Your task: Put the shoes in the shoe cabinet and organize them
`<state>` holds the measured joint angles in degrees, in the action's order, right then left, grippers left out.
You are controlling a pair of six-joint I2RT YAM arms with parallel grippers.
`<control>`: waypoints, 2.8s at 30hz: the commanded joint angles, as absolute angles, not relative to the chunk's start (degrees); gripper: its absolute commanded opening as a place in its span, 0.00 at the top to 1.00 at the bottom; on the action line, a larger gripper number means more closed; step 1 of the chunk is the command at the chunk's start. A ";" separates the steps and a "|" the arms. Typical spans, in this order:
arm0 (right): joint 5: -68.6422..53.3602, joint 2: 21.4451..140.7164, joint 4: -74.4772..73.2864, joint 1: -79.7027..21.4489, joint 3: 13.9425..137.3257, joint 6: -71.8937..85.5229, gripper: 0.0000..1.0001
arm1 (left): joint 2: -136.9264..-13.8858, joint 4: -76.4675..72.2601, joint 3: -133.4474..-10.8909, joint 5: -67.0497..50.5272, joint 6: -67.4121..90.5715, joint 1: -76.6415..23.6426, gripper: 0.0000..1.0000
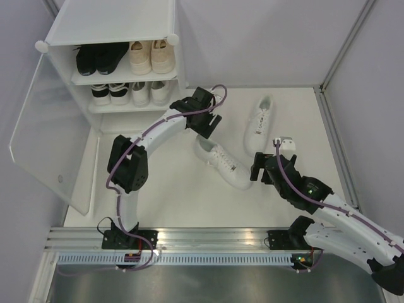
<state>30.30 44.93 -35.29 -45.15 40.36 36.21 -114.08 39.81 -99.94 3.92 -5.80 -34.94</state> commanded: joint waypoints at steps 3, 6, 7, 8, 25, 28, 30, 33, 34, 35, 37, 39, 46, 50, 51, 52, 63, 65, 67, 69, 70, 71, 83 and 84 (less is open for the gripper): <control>32.08 42.45 -38.06 -45.00 39.46 37.18 0.06 | -116.72 47.11 -103.11 1.24 -10.54 -34.72 0.24; 32.08 41.93 -37.88 -45.00 38.94 37.53 0.06 | -116.02 47.28 -100.56 0.35 -11.25 -34.72 0.28; 31.91 41.92 -37.45 -45.00 38.76 37.62 0.06 | -116.10 47.46 -100.11 0.26 -11.51 -34.72 0.28; 31.90 42.10 -37.27 -45.00 38.67 37.53 0.07 | -116.10 47.46 -99.32 0.26 -11.60 -34.72 0.29; 31.99 41.75 -35.07 -44.91 37.09 37.53 0.07 | -100.67 55.64 -82.64 9.14 22.56 -33.05 0.98; 31.64 42.10 -33.76 -45.00 36.39 37.27 0.07 | -94.60 54.31 -72.97 11.15 29.95 -33.05 0.98; 30.94 43.06 -33.31 -45.00 36.21 37.27 0.07 | -91.95 54.06 -67.08 11.08 34.51 -33.13 0.97; 30.24 44.03 -32.96 -45.00 35.95 37.00 0.07 | -85.54 53.35 -61.01 7.65 36.56 -33.75 0.82; 30.15 44.21 -32.61 -44.91 35.77 37.00 0.07 | -83.78 53.61 -59.95 7.65 36.65 -34.45 0.67; 30.06 44.12 -32.35 -45.00 35.60 36.74 0.07 | -80.37 53.87 -58.38 7.65 36.74 -34.54 0.60; 30.06 44.03 -31.82 -45.00 35.25 36.56 0.07 | -77.53 54.05 -57.48 6.77 36.04 -34.54 0.39; 29.80 44.21 -31.38 -45.00 35.33 36.56 0.07 | -74.71 54.40 -57.92 5.27 32.09 -34.54 0.27; 28.92 44.47 -31.20 -45.00 35.25 36.56 0.07 | -76.19 52.48 -65.56 6.16 7.24 -34.54 0.19; 28.30 44.03 -31.38 -44.91 35.16 36.74 0.07 | -80.41 48.70 -68.55 -2.35 -3.94 -34.54 0.20; 28.30 43.95 -31.81 -45.00 35.33 36.74 0.08 | -81.29 48.26 -69.08 -3.24 -6.13 -34.54 0.22; 28.39 43.86 -31.90 -45.00 35.42 36.74 0.07 | -83.47 48.16 -69.43 -4.12 -7.28 -34.72 0.23; 29.27 42.36 -31.82 -45.00 34.81 36.12 0.08 | -93.60 43.69 -65.48 -4.22 -11.08 -36.83 0.35; 29.27 42.80 -31.64 -45.00 34.80 35.95 0.07 | -94.48 43.07 -64.69 -3.87 -8.46 -36.83 0.41; 29.36 42.98 -31.90 -45.09 34.80 36.04 0.08 | -94.66 43.59 -64.43 -3.43 -5.91 -36.83 0.56; 29.36 42.54 -31.99 -45.00 34.72 35.95 0.07 | -92.13 43.68 -63.20 -3.34 -4.40 -36.83 0.73; 29.44 42.37 -31.99 -45.00 34.72 35.95 0.08 | -90.80 43.86 -62.76 -3.08 -3.00 -36.74 0.78; 29.44 42.10 -31.91 -45.00 34.54 35.95 0.08 | -89.49 43.94 -62.23 -2.64 -2.21 -36.74 0.91; 29.27 42.98 -30.85 -45.00 34.45 35.42 0.08 | -74.71 54.05 -58.88 8.35 15.11 -25.52 0.98; 29.09 42.89 -30.85 -45.00 34.54 35.42 0.08 | -74.10 53.88 -58.71 7.91 15.55 -23.66 0.98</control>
<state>28.53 42.96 -32.93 -45.15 34.89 36.18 -77.87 54.04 -56.64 5.32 7.55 -28.86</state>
